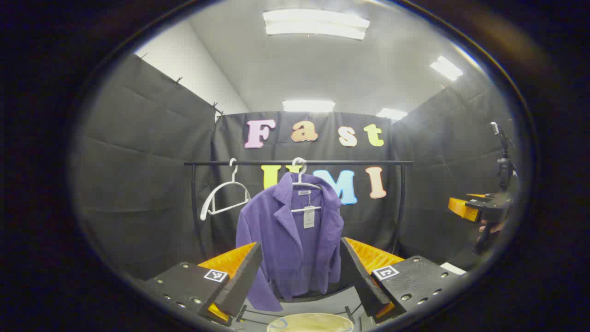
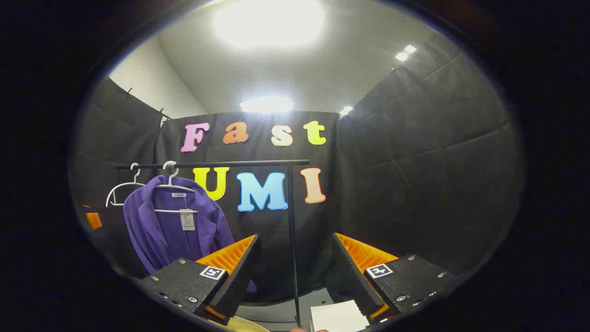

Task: Grasp the clothes on the hanger with both hands and then place them into the laundry hamper below.

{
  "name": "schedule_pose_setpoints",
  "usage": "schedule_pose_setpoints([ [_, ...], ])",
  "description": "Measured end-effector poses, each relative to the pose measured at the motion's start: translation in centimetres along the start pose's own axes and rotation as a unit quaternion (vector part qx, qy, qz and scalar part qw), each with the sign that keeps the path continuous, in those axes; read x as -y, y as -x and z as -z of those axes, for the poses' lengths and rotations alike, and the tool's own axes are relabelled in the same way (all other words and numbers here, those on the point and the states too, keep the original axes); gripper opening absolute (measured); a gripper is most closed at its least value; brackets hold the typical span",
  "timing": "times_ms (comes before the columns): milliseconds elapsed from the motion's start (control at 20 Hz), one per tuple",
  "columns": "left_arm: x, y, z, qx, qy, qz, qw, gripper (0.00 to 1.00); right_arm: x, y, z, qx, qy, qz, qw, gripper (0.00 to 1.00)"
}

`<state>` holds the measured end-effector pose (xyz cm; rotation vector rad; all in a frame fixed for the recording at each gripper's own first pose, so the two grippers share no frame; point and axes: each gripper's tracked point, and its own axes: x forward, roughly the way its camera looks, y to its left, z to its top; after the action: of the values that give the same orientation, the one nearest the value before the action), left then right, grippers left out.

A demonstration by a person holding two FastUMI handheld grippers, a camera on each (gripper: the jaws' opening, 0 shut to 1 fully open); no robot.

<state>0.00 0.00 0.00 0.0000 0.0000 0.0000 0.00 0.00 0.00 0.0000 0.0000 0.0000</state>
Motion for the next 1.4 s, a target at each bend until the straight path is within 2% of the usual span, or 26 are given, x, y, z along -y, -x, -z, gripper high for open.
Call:
schedule_pose_setpoints([
  [400,-0.2,-0.4,-0.1,-0.004,-0.008,0.001,1.0,1.0,-0.6,0.4,0.0,-0.007,-0.009,-0.007,1.0,0.95],
  [550,-0.4,-0.3,-0.5,0.004,0.0,0.001,1.0,0.98,-1.5,0.4,-0.2,-0.008,-0.009,-0.018,1.0,0.95],
  [750,-1.3,0.2,0.0,0.001,0.008,-0.006,1.0,1.0,-2.5,0.5,-0.3,-0.01,-0.001,-0.031,0.999,0.95],
  [900,-2.2,0.7,0.7,-0.007,0.009,-0.016,1.0,0.97,-3.7,0.3,0.0,-0.021,-0.007,-0.044,0.999,0.95],
  [1000,-2.8,1.0,0.7,-0.012,0.002,-0.017,1.0,1.0,-4.7,0.0,0.1,-0.033,-0.011,-0.054,0.998,0.95],
  [1050,-3.2,0.9,0.4,-0.012,-0.005,-0.02,1.0,0.98,-5.7,-0.3,0.2,-0.043,-0.013,-0.063,0.997,0.94],
  [1400,-3.5,-3.7,0.0,-0.027,0.0,-0.034,0.999,1.0,-10.0,-4.5,0.4,-0.052,-0.029,-0.108,0.992,0.95],
])
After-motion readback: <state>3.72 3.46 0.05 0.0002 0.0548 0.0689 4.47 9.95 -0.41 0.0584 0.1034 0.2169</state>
